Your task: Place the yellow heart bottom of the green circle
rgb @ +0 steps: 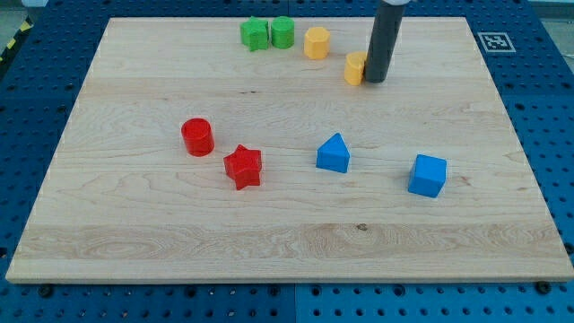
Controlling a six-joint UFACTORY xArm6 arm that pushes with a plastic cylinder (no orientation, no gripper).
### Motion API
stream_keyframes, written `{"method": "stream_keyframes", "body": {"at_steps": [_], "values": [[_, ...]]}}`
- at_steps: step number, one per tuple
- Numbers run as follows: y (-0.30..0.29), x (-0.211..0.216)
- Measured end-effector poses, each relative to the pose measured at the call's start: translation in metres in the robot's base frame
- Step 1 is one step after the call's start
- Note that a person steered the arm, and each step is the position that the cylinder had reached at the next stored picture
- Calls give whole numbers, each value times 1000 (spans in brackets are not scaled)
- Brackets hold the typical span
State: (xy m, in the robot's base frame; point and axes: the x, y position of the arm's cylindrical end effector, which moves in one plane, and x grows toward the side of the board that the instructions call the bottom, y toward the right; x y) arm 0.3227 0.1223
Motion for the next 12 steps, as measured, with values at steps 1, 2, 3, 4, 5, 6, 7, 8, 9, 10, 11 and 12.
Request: {"method": "stream_keyframes", "body": {"at_steps": [1,2,3,4,5,6,7,8,9,10,11,12], "values": [[-10,-18],[-31,-28],[-48,-30],[-56,-36],[-62,-37],[-72,-37],[-83,-37],[-73,-35],[-70,-10],[-89,-2],[-90,4],[-90,20]]}}
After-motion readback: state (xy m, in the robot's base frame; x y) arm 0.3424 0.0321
